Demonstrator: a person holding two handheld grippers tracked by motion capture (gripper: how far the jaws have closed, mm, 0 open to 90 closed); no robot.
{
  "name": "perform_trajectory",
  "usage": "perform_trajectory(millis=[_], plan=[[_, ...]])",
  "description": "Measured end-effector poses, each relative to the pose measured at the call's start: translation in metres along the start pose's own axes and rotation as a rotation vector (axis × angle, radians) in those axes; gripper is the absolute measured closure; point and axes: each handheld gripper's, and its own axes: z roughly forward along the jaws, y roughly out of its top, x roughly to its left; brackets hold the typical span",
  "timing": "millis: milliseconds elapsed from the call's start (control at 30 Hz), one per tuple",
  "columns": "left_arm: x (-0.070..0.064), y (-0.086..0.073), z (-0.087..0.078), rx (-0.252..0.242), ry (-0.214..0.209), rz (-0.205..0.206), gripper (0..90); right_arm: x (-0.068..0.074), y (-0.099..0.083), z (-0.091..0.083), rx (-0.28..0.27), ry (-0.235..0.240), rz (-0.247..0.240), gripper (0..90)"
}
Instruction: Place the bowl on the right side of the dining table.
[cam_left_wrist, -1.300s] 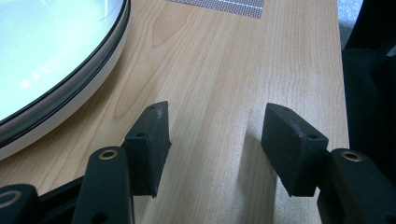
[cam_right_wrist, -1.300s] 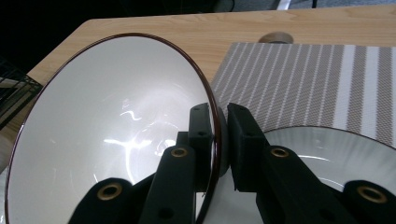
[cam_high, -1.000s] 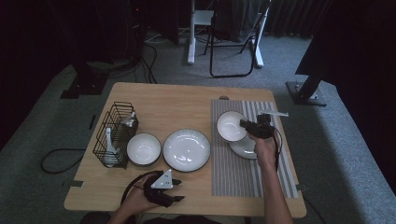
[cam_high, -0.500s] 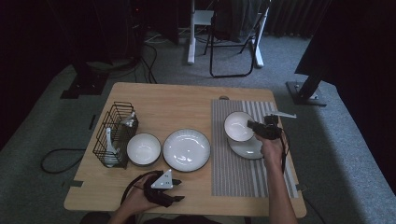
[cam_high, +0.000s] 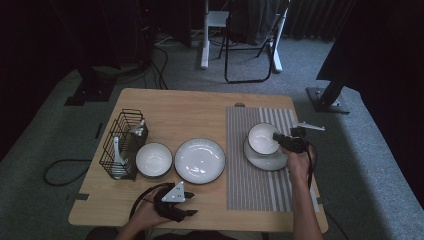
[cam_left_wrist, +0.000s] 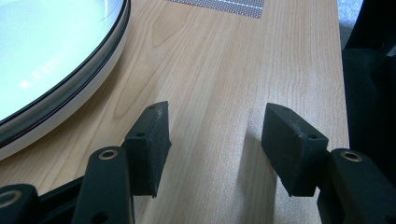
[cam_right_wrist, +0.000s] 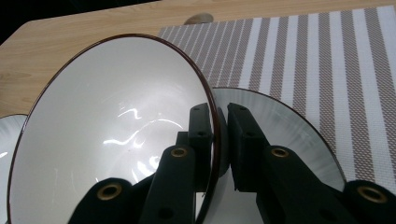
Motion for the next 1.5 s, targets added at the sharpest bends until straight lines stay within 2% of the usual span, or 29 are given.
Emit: perform_trajectory(millis=[700, 1267, 1500], plan=[[0.0, 0.0, 0.0, 0.0, 0.0, 0.0, 42.7, -0.017, -0.009, 0.0, 0.017, -0.051, 0.01, 80.6], [0.0, 0.0, 0.0, 0.0, 0.0, 0.0, 42.8, -0.019, -0.014, 0.008, 0.034, -0.057, 0.015, 80.4], [0.0, 0.0, 0.0, 0.0, 0.0, -0.001, 42.7, -0.024, -0.018, 0.009, 0.038, -0.057, 0.029, 80.5]])
